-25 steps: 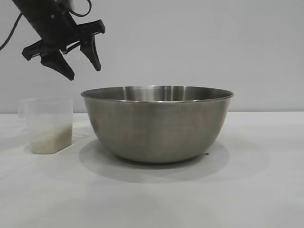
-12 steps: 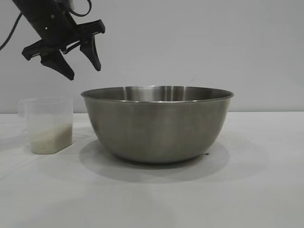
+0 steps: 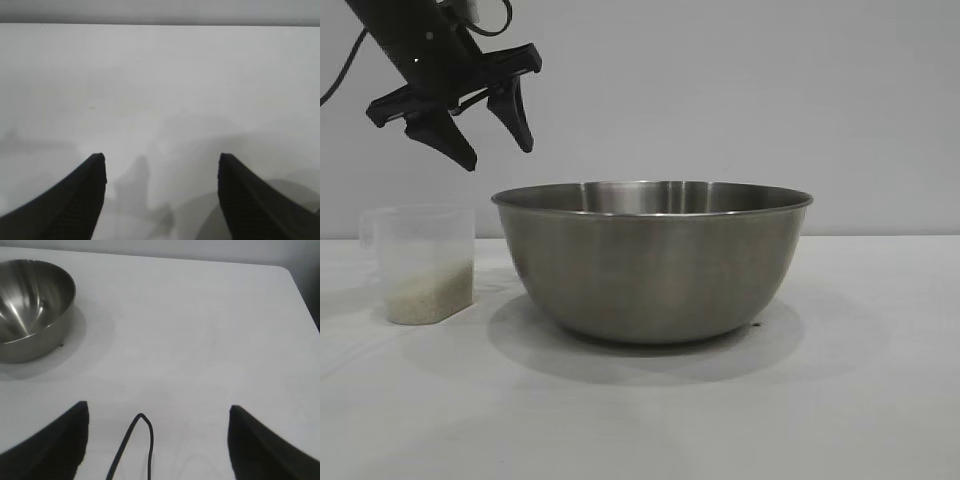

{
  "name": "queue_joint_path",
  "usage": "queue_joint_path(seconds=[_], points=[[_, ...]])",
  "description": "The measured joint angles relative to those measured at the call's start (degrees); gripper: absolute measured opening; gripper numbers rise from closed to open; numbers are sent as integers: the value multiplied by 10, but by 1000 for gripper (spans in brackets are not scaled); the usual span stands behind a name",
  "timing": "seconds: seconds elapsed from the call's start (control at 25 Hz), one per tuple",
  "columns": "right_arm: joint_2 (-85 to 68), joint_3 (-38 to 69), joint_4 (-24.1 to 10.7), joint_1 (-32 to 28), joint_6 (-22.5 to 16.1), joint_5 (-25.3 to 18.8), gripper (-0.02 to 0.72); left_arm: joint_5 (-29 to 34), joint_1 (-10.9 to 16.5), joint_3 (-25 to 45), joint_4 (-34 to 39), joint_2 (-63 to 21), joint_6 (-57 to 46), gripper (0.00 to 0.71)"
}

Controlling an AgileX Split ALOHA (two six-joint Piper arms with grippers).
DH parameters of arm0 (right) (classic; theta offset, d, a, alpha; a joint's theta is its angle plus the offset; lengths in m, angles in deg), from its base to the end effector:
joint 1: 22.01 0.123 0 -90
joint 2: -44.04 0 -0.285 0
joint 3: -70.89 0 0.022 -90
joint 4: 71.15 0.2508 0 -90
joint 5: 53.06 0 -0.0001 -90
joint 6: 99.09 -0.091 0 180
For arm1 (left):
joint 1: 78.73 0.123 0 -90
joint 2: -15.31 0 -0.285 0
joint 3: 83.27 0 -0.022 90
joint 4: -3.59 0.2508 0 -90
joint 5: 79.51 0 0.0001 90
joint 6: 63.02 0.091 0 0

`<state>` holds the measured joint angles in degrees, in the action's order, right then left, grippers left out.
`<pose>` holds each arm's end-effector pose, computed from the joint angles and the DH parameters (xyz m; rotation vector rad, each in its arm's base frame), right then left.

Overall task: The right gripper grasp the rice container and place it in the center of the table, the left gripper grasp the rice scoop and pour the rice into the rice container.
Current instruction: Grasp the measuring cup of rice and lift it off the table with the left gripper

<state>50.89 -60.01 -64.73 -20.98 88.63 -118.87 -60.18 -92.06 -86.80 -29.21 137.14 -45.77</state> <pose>-0.0106 0.0091 0.2681 -0.1734 2.1132 0.0665 0.4293 -0.1185 0.2026 0.0746 2.3784 -0.4435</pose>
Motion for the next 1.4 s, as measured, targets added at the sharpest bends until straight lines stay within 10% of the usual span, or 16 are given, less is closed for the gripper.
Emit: queue_joint_path(seconds=[1.04,1.4], points=[[0,0,0,21,-4,1,496,356,0,22,294,-275,-103,422],[0,0,0,21,-5,1,496,294,0,198,294,-418,-129,422]])
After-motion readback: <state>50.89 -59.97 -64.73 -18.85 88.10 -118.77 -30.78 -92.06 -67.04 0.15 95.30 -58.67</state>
